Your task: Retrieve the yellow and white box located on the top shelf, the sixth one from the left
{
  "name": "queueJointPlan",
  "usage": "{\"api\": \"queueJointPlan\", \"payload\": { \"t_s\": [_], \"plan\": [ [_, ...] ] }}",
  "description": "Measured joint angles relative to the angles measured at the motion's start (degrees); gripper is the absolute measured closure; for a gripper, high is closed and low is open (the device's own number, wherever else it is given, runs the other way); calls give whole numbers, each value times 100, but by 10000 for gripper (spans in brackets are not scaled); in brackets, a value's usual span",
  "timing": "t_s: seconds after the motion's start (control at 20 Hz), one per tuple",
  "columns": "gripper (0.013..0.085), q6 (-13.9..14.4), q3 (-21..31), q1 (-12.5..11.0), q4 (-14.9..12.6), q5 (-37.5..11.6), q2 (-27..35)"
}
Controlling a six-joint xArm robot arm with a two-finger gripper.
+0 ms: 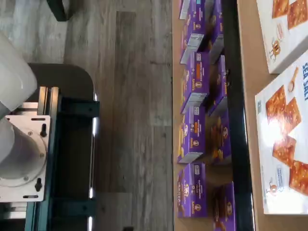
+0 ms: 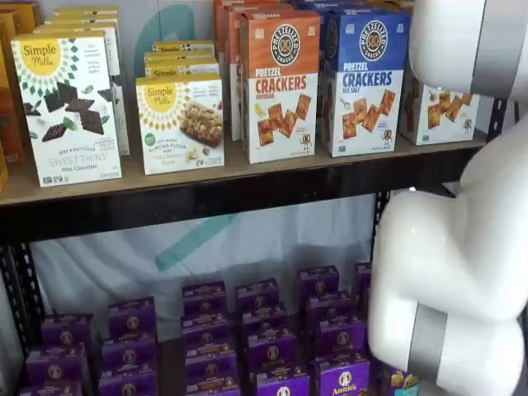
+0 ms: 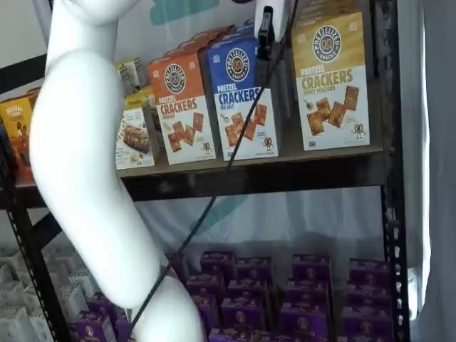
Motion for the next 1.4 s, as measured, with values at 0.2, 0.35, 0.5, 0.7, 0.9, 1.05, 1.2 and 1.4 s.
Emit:
{"api": "queueJointPlan", "payload": {
  "t_s": [0.2,0.35,0.5,0.7,0.9,1.05,1.2,1.4],
  "plan": [
    [130,57,187,486,-788,-483,-166],
    [130,101,177,526,-786,-552,-141],
    [130,108,240,530,-749,-744,-194],
    [130,139,-35,395,-443,-587,-16],
    [130,246,-600,144,120,-236,329],
    [130,347,-948,-19,507,-84,547],
    [130,386,-854,-217,976,-418,494],
    [130,194,-243,-319,1312,-1471,127]
  ]
}}
